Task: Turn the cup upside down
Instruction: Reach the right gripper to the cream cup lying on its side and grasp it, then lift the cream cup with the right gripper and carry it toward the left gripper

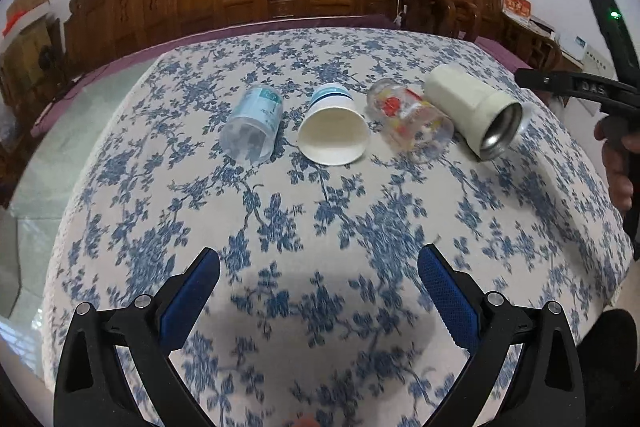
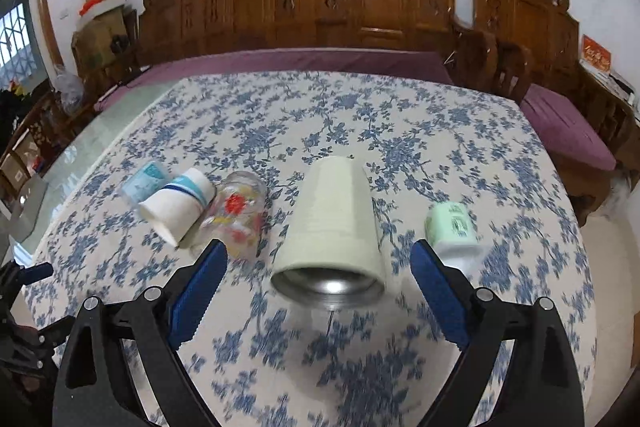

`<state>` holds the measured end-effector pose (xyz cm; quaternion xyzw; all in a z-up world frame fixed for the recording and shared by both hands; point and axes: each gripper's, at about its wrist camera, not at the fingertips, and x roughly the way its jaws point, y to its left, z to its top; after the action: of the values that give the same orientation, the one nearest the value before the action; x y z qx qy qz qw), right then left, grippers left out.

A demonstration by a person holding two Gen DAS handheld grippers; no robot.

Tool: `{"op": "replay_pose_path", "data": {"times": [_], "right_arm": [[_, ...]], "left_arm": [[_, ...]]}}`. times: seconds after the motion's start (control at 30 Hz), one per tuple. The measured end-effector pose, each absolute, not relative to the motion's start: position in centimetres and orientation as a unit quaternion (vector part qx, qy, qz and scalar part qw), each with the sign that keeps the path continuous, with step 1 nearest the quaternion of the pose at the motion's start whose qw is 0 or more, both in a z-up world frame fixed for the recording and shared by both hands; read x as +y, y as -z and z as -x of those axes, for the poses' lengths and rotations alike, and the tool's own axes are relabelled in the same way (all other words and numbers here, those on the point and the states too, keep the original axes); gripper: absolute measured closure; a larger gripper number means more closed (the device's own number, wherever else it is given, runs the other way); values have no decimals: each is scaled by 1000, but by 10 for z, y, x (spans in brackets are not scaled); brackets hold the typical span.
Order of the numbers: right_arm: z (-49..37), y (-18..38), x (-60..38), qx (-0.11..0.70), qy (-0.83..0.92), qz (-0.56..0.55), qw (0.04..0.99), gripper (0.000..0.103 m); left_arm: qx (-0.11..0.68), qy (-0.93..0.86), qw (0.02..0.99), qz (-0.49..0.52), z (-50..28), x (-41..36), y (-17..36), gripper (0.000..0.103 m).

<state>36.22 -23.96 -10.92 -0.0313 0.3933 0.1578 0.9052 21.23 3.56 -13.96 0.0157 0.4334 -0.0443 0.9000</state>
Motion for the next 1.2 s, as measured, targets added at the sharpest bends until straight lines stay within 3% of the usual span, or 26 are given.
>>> {"op": "replay_pose_path", "data": {"times": [0.57, 0.67, 1.2], "right_arm": [[-479, 166, -214, 566, -124, 36, 814, 13], [-479, 178, -207, 590, -131, 53, 795, 24], [-366, 143, -215, 551, -169, 33, 816, 24]], "left_arm": [[411, 71, 909, 6, -250, 38, 142, 8], [407, 83, 909, 7, -245, 34, 141, 8], [392, 82, 916, 10, -191, 35, 117, 8]]}}
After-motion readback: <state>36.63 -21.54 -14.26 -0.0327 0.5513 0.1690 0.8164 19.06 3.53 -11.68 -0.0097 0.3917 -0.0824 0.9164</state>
